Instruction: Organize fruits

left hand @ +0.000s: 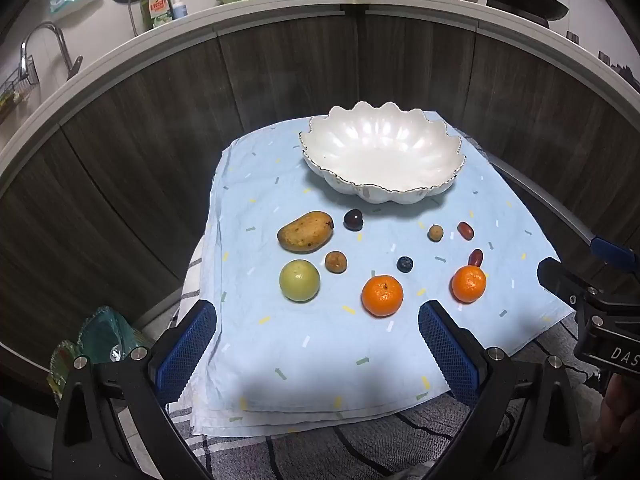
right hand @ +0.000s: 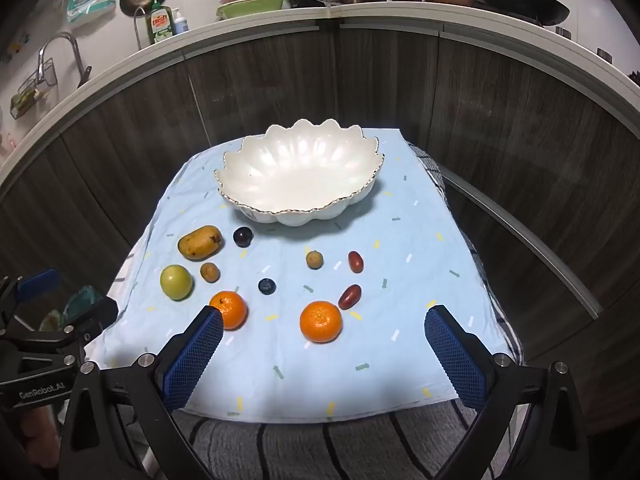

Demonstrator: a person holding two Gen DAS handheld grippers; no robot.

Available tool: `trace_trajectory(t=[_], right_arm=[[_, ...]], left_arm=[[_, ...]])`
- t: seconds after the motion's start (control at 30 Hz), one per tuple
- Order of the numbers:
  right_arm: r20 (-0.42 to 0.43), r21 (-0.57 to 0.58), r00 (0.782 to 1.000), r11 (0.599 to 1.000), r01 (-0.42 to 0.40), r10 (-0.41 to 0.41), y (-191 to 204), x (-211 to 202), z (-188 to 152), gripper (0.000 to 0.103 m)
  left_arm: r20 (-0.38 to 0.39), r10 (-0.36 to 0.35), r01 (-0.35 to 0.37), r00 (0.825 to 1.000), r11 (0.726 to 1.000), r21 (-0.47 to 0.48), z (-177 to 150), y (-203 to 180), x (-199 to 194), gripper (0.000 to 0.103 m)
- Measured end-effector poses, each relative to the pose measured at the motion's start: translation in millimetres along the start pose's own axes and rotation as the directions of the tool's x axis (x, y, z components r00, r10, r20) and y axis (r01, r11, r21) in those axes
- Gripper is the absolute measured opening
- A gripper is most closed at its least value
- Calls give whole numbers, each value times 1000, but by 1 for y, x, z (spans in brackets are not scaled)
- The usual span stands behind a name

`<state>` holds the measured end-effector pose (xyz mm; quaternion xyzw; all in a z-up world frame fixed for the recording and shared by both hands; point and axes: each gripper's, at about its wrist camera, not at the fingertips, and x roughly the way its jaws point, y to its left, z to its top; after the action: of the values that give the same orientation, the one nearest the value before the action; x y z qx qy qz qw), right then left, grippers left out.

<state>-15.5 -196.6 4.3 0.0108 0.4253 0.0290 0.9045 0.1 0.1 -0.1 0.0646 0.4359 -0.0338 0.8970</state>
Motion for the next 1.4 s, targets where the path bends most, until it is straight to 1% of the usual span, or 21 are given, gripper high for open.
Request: trace_trajectory(t=[1.4], right_arm=[[5,8,1000,1000,-7,7,-1,-1,0,102]], left_arm=[[6,7,-7,1000,1000,4,0,0,0,103]])
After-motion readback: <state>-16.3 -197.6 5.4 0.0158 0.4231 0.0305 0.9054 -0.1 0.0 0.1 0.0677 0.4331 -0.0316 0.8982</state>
